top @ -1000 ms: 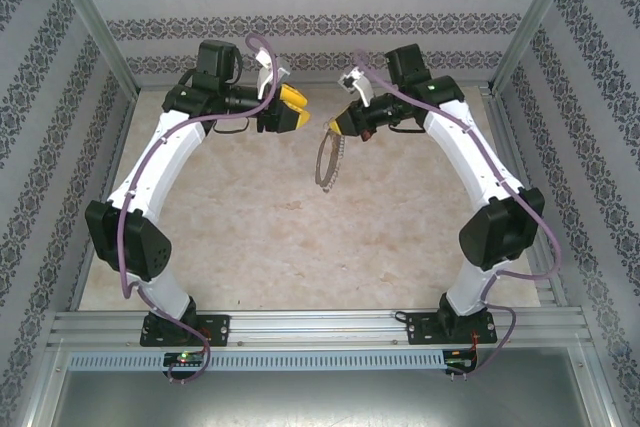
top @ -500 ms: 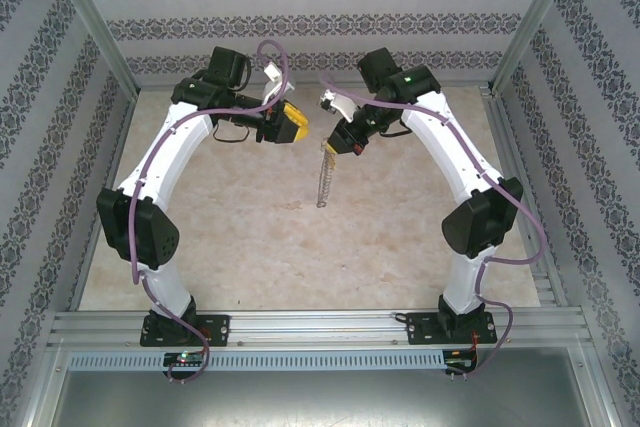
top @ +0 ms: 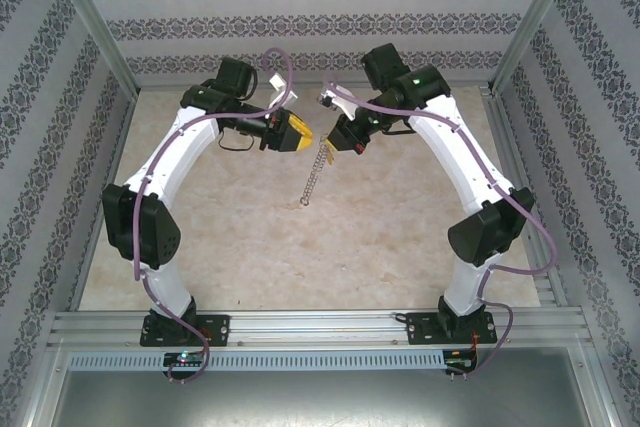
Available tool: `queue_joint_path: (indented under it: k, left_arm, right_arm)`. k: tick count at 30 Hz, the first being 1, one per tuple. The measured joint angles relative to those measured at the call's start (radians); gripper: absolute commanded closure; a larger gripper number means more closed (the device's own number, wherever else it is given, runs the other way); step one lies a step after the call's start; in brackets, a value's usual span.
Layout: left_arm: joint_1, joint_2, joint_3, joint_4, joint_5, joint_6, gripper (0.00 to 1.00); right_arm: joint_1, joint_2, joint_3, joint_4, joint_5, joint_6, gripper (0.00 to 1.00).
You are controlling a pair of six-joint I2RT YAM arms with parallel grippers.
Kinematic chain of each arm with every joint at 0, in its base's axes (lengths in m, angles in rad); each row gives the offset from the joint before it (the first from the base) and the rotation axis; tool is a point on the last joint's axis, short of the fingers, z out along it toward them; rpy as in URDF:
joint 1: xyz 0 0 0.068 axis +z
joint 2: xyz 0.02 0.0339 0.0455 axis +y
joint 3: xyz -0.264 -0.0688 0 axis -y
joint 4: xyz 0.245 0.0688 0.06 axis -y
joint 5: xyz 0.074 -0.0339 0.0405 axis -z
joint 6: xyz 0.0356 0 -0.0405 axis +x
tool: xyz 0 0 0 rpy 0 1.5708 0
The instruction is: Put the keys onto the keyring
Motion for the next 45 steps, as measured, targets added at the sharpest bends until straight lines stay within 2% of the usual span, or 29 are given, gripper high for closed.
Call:
queue_joint_path:
  k: [10, 34, 42, 45]
  left_arm:
    - [-0.028, 0.011, -0.008, 0.043, 0.026, -0.026, 0.74]
    - [-0.029, 0.029, -0.010, 0.031, 0.057, 0.013, 0.74]
    - [-0.030, 0.041, -0.011, 0.028, 0.059, 0.023, 0.88]
    - [-0.029, 0.041, -0.013, 0.027, 0.056, 0.024, 0.99]
  right_arm:
    - [0.024, 0.000, 0.003, 0.017, 0.000, 0.007, 1.00]
    - [0.024, 0.000, 0.003, 0.019, 0.010, 0.023, 1.00]
    - [0.024, 0.000, 0.003, 0.025, 0.018, 0.026, 1.00]
    - [0.024, 0.000, 0.003, 0.021, 0.019, 0.026, 1.00]
